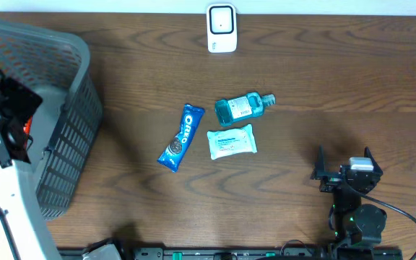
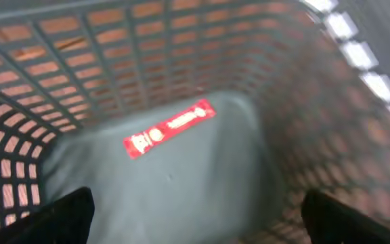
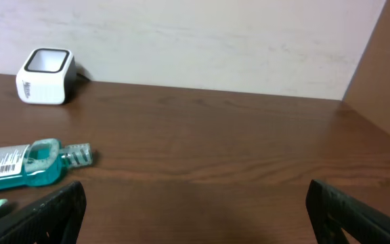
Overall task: Scan the item barcode
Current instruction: 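Reach into the basket and grasp the red Nescafe stick with left gripper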
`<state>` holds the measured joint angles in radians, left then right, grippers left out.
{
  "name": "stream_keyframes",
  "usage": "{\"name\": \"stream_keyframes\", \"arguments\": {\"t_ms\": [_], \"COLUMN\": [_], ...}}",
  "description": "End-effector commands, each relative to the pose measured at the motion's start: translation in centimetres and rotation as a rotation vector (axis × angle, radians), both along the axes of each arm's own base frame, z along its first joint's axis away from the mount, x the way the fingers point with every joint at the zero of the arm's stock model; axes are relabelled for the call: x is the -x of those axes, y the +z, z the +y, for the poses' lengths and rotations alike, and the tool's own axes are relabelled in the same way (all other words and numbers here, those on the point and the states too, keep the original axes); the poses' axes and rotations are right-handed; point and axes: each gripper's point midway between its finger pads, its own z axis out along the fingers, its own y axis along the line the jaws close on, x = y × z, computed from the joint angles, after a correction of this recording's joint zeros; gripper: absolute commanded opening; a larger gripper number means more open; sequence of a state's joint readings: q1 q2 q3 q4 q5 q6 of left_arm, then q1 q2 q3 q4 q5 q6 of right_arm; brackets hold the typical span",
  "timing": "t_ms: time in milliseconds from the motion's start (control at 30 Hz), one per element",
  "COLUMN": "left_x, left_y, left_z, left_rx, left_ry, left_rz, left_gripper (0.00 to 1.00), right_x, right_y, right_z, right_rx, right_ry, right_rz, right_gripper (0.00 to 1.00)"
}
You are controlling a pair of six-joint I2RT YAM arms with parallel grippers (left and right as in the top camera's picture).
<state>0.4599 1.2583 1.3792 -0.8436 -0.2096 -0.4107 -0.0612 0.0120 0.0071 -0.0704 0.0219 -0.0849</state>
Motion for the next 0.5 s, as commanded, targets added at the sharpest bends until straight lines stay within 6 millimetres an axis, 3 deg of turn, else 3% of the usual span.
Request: {"name": "stream_keyframes", "arguments": {"t_ms": [0,233,467], "left_x": [0.7,-0.5,-2.6], "left_y": [-4.4,-10.7,-15.3], "left_z": [2.7,5.0,6.4], "left_rx": [0.004,-0.047,-0.088], "left_ry": [0.075,0.048,-0.051], "left_rz": [0.063,0.087,0.186], "left_gripper": [0.98,0.98,0.98], "right_x": [0.0,0.0,0.0], "right_y": [0.0,0.0,0.0], "right_z": [0.2,0.2,0.2], "right_rx": [0.006,0.006,0.006], "right_ry": [0.007,0.007,0.007], "right_rz": [0.000,0.000,0.000], "right_gripper": [0.99,0.99,0.99]}}
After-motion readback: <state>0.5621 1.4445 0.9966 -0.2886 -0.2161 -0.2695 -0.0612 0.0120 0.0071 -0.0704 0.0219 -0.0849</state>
